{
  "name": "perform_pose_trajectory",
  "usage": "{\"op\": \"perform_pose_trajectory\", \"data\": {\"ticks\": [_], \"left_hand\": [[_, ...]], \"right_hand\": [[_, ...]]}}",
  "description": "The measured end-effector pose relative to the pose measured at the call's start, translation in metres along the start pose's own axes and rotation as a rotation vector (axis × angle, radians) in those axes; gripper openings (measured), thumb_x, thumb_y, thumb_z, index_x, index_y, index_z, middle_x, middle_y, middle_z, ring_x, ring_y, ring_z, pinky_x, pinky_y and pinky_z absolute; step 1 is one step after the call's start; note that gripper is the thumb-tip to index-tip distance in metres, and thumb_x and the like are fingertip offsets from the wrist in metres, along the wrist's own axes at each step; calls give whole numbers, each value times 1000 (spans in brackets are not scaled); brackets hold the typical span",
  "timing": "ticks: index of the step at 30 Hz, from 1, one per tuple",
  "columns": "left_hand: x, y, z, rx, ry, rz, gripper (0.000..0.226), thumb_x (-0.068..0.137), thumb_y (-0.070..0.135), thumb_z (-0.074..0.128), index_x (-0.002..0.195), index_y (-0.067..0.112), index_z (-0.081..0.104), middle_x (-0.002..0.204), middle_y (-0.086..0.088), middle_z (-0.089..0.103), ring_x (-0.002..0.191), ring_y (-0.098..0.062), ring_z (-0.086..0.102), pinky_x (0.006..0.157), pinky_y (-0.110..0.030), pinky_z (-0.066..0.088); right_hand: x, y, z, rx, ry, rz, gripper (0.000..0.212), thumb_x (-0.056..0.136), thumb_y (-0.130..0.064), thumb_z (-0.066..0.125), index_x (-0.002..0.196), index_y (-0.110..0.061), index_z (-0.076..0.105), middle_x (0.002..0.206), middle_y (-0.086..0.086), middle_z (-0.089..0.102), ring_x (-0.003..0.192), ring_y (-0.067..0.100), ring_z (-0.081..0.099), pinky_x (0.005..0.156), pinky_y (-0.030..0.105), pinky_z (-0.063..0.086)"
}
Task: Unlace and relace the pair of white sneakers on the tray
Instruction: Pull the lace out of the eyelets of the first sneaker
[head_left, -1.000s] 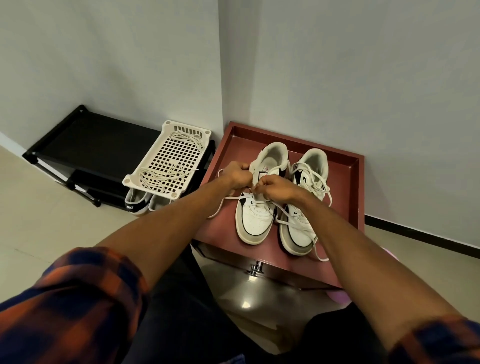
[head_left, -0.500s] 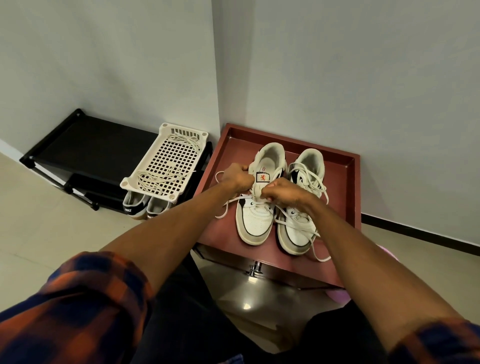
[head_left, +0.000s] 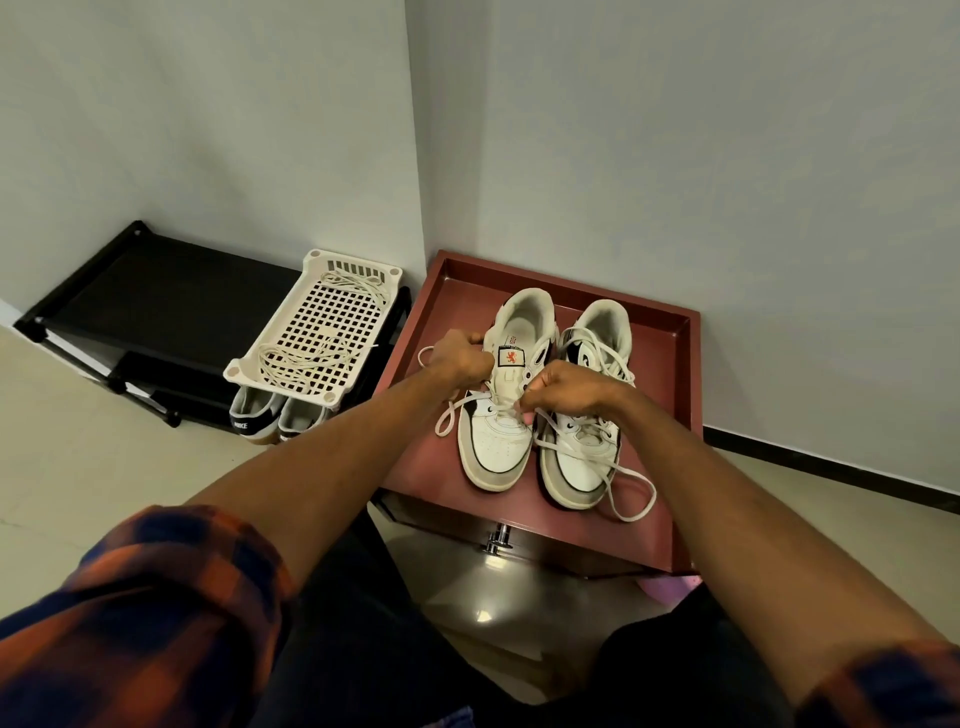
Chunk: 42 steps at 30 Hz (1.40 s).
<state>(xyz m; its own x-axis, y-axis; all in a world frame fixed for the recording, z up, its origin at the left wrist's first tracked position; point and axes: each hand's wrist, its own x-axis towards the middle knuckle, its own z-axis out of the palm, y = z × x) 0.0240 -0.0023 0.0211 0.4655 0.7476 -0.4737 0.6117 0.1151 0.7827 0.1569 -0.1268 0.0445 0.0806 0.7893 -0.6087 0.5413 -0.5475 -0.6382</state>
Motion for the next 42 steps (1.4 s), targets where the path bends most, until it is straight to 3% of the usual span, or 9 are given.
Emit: {"op": "perform_pose_trajectory", "data": {"ticks": [6, 10, 16, 19, 24, 29, 33, 38, 42], "left_hand": [[0, 0, -1, -9, -1, -10, 43, 80, -1, 66, 120, 16, 69, 82, -5, 71, 77, -30, 74, 75, -44, 62], [2, -1, -2, -13, -19, -16, 39, 81, -5, 63, 112, 18, 70, 81, -6, 73, 73, -29, 74, 74, -44, 62], [7, -3, -3, -40, -67, -39, 49, 80, -15, 61, 122, 10, 66, 82, -9, 72, 58, -20, 69, 59, -35, 60], [11, -6, -3, -62, -89, -16, 50, 79, -14, 61, 122, 10, 65, 81, -12, 72, 62, -25, 69, 73, -46, 62], [10, -9, -3, -59, -74, 14, 40, 80, -5, 66, 116, 13, 68, 62, -6, 70, 49, -19, 63, 58, -34, 57], [12, -11, -4, -75, -95, 0, 45, 79, -12, 61, 118, 11, 66, 74, -12, 71, 54, -21, 66, 57, -35, 59], [15, -12, -1, -108, -85, -15, 57, 76, -16, 62, 126, 9, 63, 91, -12, 73, 68, -22, 72, 59, -34, 60], [19, -12, 0, -139, -86, -44, 58, 78, -16, 63, 129, 12, 61, 99, -10, 73, 78, -23, 74, 69, -40, 63], [20, -14, 1, -140, -82, -42, 62, 77, -16, 63, 132, 12, 60, 101, -11, 73, 80, -24, 74, 68, -39, 63]], "right_hand": [[-20, 11, -18, 157, -178, 126, 21, 89, -8, 56, 79, 4, 70, 48, -3, 49, 40, 6, 30, 41, 18, 21], [-18, 22, -30, 263, 206, 93, 19, 90, -10, 68, 105, -11, 79, 71, -4, 68, 49, 7, 40, 43, 19, 33], [1, -5, -15, 4, 675, -117, 14, 84, -17, 75, 96, -22, 81, 90, -9, 77, 82, 4, 70, 78, 25, 56], [17, -22, 11, -377, 501, -107, 23, 83, -23, 73, 105, -25, 80, 101, -4, 76, 92, 16, 71, 84, 32, 56], [32, -25, 37, -619, 497, -46, 20, 87, -30, 70, 102, -18, 75, 109, 3, 67, 99, 31, 68, 79, 37, 53], [27, -21, 30, -521, 438, -84, 11, 86, -27, 70, 83, -22, 79, 94, 1, 73, 87, 23, 69, 69, 32, 50], [2, -13, 6, 15, 142, -67, 28, 80, -12, 70, 53, -15, 63, 62, 9, 58, 51, 15, 48, 52, 26, 37], [-19, -25, -18, -384, -242, 220, 27, 73, -9, 73, 50, -16, 61, 51, -3, 49, 44, 11, 38, 44, 21, 31], [-9, -20, -24, -583, 15, 139, 7, 78, -25, 81, 76, -20, 77, 83, -7, 74, 79, 9, 68, 77, 31, 58]]}}
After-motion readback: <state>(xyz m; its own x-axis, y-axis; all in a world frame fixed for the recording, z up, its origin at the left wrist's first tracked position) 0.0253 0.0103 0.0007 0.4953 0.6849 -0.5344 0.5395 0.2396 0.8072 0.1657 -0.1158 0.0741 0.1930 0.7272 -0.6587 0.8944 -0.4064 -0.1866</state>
